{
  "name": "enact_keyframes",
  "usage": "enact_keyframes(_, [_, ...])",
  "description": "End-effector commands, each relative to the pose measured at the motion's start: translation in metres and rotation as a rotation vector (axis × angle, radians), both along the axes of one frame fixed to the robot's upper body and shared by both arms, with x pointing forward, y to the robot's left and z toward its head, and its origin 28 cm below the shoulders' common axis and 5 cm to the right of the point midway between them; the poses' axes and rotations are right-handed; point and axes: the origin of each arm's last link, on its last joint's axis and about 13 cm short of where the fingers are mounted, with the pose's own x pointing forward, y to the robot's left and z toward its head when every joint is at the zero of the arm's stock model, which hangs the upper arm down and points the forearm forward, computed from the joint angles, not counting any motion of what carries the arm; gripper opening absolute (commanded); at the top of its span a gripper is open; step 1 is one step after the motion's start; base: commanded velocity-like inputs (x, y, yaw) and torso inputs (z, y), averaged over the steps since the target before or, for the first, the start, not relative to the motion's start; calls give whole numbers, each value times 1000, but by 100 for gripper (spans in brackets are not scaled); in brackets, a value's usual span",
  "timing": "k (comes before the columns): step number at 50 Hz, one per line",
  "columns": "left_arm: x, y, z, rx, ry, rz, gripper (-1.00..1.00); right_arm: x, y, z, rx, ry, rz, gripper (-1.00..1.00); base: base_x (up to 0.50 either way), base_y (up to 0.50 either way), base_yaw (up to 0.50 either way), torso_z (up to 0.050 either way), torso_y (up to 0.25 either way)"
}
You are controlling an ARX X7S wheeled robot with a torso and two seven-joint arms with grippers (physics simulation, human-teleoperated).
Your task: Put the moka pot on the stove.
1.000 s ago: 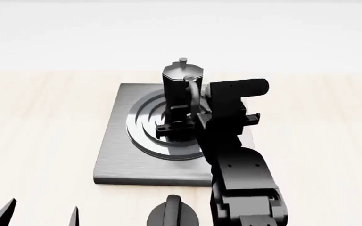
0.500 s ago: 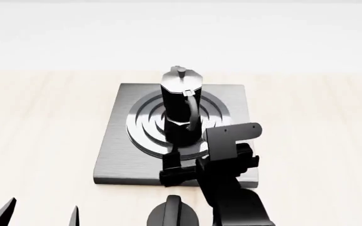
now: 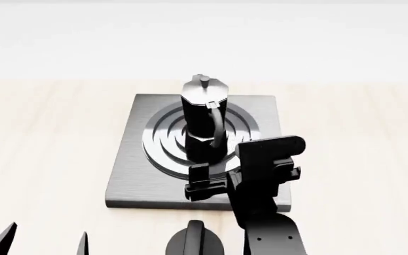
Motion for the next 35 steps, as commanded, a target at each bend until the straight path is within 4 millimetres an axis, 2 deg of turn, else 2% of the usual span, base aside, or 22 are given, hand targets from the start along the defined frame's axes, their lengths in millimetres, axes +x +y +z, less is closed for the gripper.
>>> enact_keyframes(1, [0,0,1,1,-2,1,100,-2,-2,-1,5,-79,-20,100,0,0,0,0,0])
enact_keyframes(21, [-1,0,2,2,-3,-1,100,-35,-4,18,14,-244,-38,100,0,0,0,0,0])
enact_keyframes(35, [-2,-1,0,3,-3,-4,100,-49,-6,31,10,-349,-88,100,0,0,0,0,0])
